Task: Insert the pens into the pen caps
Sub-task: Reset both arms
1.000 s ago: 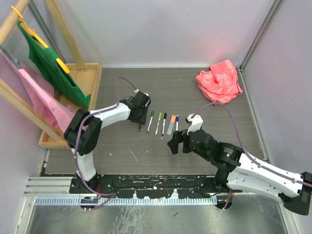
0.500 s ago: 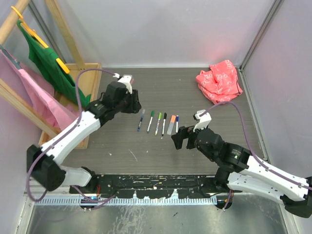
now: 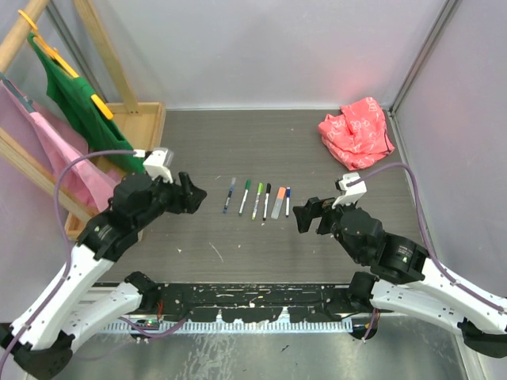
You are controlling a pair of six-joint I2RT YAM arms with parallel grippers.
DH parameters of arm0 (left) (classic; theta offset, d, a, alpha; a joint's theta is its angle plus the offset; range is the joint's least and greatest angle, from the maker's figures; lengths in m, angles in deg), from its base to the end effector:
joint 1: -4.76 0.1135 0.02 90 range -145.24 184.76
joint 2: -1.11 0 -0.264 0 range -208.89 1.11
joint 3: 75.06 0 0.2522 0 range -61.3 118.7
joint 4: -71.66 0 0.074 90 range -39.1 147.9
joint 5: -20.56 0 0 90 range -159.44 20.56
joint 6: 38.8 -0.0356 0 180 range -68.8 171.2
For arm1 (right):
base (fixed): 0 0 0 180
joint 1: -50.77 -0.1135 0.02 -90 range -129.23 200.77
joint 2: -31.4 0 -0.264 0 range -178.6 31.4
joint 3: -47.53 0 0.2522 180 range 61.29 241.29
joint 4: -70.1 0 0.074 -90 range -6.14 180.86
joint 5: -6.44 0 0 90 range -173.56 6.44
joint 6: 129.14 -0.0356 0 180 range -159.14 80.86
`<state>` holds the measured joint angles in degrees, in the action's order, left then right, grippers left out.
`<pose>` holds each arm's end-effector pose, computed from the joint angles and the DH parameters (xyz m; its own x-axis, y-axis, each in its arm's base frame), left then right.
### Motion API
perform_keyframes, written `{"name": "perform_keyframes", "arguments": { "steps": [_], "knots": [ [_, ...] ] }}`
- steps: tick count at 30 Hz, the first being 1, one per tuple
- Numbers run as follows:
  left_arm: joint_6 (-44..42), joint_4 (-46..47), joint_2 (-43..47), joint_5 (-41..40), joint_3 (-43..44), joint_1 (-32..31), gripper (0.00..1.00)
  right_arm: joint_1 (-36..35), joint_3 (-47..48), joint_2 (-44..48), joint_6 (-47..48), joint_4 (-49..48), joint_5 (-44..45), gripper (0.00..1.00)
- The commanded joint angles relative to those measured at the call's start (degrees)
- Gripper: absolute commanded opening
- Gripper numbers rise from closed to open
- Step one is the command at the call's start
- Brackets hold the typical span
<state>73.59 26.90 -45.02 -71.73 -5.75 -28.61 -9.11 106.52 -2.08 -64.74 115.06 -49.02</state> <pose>0.1434 -0.0927 0.3628 -0.4815 -0.1386 -0.8654 0.3625 0.8675 -0.3406 0.0801 0.0979 0.3333 -0.3426 0.1187 -0.9319 -0.3284 0.9143 0.2372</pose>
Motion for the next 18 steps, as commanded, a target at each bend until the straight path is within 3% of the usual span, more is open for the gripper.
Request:
{"name": "perform_keyframes", "arguments": {
  "steps": [1,6,11,18],
  "knots": [
    [1.92,-3.43,7.78,-1.74,-2.87,0.14,0.69,0.11,1.51,0.84,0.48,0.53,3.69,0.99],
    [3.68,-6.03,18.71,-3.35,-6.76,0.14,0.79,0.08,0.75,3.63,1.3,-0.21,4.24,0.99],
    [3.51,-12.19,24.81,-6.37,-7.34,0.14,0.99,0.09,-0.51,7.15,3.8,-2.08,4.19,0.99],
    [2.12,-14.45,28.75,-8.9,-8.48,0.16,0.98,0.09,-2.96,10.15,6.23,-3.83,6.26,0.99]
  ]
}}
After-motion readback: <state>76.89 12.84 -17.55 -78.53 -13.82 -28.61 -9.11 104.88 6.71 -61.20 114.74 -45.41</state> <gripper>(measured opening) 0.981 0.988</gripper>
